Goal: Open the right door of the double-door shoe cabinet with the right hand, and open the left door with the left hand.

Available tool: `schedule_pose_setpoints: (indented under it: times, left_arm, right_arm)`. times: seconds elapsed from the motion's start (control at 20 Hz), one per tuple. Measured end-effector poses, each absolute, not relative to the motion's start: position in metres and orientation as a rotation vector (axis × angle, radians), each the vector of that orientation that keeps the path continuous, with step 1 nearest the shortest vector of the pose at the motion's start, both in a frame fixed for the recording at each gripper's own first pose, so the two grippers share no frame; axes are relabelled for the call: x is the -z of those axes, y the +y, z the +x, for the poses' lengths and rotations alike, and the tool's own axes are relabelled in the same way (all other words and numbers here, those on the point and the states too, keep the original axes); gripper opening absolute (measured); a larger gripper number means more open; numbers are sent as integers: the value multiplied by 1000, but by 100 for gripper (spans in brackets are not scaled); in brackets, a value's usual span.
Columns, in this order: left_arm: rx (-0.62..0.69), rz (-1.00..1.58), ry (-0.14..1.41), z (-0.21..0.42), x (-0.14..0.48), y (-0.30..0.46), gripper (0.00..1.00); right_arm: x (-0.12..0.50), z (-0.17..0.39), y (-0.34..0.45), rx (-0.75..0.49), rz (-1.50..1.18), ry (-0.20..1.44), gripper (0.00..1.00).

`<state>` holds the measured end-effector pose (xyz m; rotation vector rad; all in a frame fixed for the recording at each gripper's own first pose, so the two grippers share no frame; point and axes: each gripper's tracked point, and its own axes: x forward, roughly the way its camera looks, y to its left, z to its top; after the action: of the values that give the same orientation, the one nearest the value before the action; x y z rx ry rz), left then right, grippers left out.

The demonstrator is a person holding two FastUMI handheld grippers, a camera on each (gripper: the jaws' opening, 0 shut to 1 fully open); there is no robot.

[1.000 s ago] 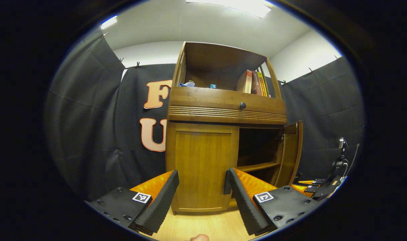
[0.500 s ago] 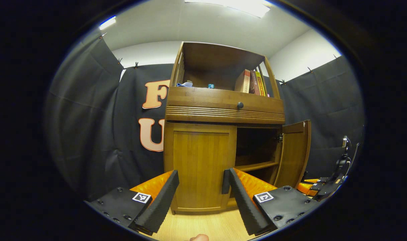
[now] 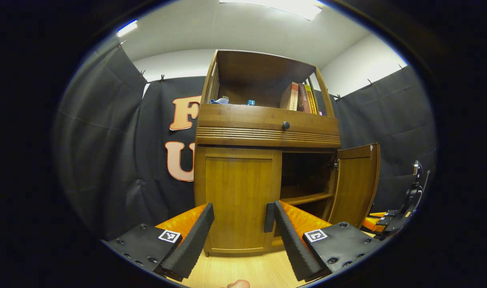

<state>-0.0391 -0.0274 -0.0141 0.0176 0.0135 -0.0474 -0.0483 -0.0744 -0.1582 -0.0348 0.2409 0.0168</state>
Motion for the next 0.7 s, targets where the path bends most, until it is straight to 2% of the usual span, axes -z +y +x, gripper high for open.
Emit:
schedule_pose_setpoints:
  times: [0.05,0.7]
  left_arm:
    - [46,20,17,-37,15,-28,99]
    - [62,45,43,-28,27,-42,94]
  right_arm:
    - [158,-50,-78,-15,-35,241,12]
    - [156,-59,-123,16,-27,241,9]
